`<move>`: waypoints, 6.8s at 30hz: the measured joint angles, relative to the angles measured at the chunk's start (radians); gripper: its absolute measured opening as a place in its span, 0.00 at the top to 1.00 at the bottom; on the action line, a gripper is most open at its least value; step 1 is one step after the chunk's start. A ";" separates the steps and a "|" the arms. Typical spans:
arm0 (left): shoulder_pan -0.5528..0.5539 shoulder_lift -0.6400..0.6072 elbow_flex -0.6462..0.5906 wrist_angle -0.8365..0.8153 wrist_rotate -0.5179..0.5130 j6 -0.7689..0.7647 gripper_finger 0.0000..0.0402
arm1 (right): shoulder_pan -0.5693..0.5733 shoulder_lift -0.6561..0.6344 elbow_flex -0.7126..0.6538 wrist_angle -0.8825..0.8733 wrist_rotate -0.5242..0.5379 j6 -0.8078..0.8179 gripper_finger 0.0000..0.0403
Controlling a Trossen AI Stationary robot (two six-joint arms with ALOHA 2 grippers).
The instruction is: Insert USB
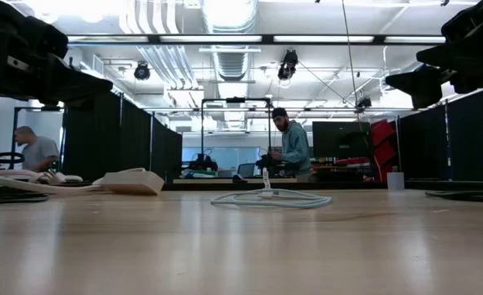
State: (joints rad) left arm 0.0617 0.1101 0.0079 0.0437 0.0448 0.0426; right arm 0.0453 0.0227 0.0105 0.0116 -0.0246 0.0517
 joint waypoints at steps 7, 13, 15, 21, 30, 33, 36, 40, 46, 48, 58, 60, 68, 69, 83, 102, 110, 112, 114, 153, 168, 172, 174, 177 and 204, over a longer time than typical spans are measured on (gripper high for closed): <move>0.000 0.000 0.000 0.000 0.000 0.000 1.00 | 0.000 0.000 0.000 0.000 0.000 0.000 0.20; 0.000 0.000 0.000 0.000 0.000 0.000 1.00 | 0.000 0.000 0.000 0.000 0.000 0.000 0.20; 0.000 0.000 0.000 0.000 0.000 0.000 1.00 | 0.000 0.000 0.000 0.000 0.000 0.000 0.20; 0.000 0.000 0.000 0.000 0.000 0.000 1.00 | 0.000 0.000 0.000 0.000 0.000 0.000 0.20; 0.000 0.000 0.000 0.000 0.000 0.000 1.00 | 0.000 0.000 0.000 0.000 0.000 0.000 0.20; 0.000 0.000 0.000 0.000 0.000 0.000 1.00 | 0.000 0.000 0.000 0.000 0.000 0.000 0.20; 0.000 0.000 0.000 0.000 0.000 0.000 1.00 | 0.000 0.000 0.000 0.000 0.000 0.000 0.20; 0.000 0.000 0.000 0.000 0.000 0.000 1.00 | 0.000 0.000 0.000 0.000 0.000 0.000 0.20; 0.000 0.000 0.000 0.000 0.000 0.000 1.00 | 0.000 0.000 0.000 0.000 0.000 0.000 0.20; 0.000 0.000 0.000 0.000 0.000 0.000 1.00 | 0.000 0.000 0.000 0.000 0.000 0.000 0.20; 0.000 0.000 0.000 0.000 0.000 0.000 1.00 | 0.000 0.000 0.000 0.000 0.000 0.000 0.20; 0.000 0.000 0.000 0.000 0.000 0.000 1.00 | 0.000 0.000 0.000 0.000 0.000 0.000 0.20; 0.000 0.000 0.000 0.000 0.000 0.000 1.00 | 0.000 0.000 0.000 0.000 0.000 0.000 0.20; 0.000 0.000 0.000 0.000 0.000 0.000 1.00 | 0.000 0.000 0.000 0.000 0.000 0.000 0.20; 0.000 0.000 0.000 0.000 0.000 0.000 1.00 | 0.000 0.010 0.000 0.184 -0.001 0.017 0.20; -0.001 0.000 0.000 0.278 0.006 -0.031 1.00 | 0.049 0.794 0.000 0.793 -0.001 0.264 0.20; -0.001 0.005 0.000 0.293 -0.083 0.001 1.00 | 0.046 1.088 0.105 1.059 0.199 0.123 0.20; -0.002 0.015 0.000 0.296 -0.066 -0.098 1.00 | 0.046 1.187 0.192 1.036 0.142 0.134 0.20; -0.002 0.033 0.000 0.284 -0.014 -0.154 1.00 | 0.049 1.300 0.282 1.018 0.029 0.131 0.20; -0.002 0.664 0.000 1.010 -0.035 -0.093 1.00 | -0.253 1.681 0.962 -0.135 -0.026 -0.357 0.53; -0.053 0.949 0.000 1.258 -0.034 -0.164 1.00 | -0.250 1.862 1.029 -0.137 0.089 -0.480 0.70; -0.058 0.996 0.006 1.265 -0.033 -0.162 1.00 | -0.247 1.849 1.055 -0.206 0.081 -0.498 0.72; -0.060 1.021 0.012 1.265 -0.033 -0.166 1.00 | -0.246 1.827 1.076 -0.268 0.073 -0.497 0.73; -0.061 1.058 0.023 1.265 -0.033 -0.176 1.00 | -0.243 1.798 1.103 -0.321 0.066 -0.497 0.74; -0.148 1.423 0.210 1.264 -0.016 -0.209 1.00 | -0.174 1.872 1.130 -0.319 -0.024 -0.561 0.69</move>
State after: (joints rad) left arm -0.0866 1.5328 0.2176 1.3078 0.0290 -0.1667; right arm -0.1287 1.8942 1.1404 -0.3072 -0.0487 -0.5092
